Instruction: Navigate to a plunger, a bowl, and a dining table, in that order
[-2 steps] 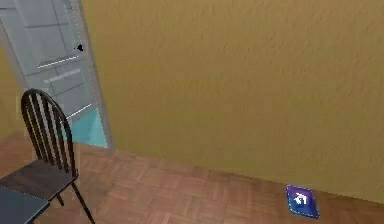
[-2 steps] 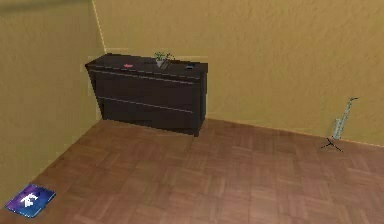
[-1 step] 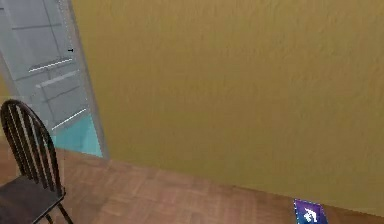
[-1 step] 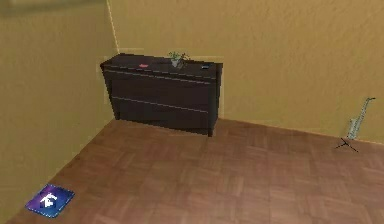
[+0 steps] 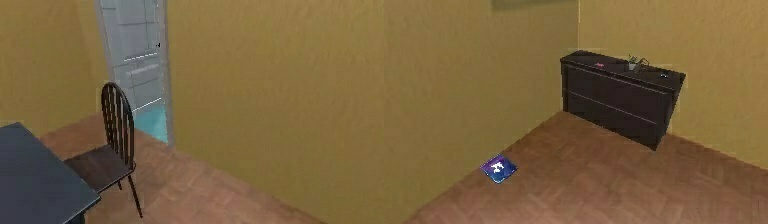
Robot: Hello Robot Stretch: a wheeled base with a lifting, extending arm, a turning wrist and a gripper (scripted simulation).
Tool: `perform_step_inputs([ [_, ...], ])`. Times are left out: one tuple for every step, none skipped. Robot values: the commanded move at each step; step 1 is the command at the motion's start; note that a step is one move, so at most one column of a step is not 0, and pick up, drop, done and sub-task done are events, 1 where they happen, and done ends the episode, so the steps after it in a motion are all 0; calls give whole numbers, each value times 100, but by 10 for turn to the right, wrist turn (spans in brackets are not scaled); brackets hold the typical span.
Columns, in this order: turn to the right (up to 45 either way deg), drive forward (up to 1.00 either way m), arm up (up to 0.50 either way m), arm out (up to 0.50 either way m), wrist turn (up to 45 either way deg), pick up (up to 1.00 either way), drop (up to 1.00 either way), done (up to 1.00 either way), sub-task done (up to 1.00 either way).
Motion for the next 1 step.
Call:
perform_step_inputs([
  [0,100,0,0,0,0,0,0,0],
])
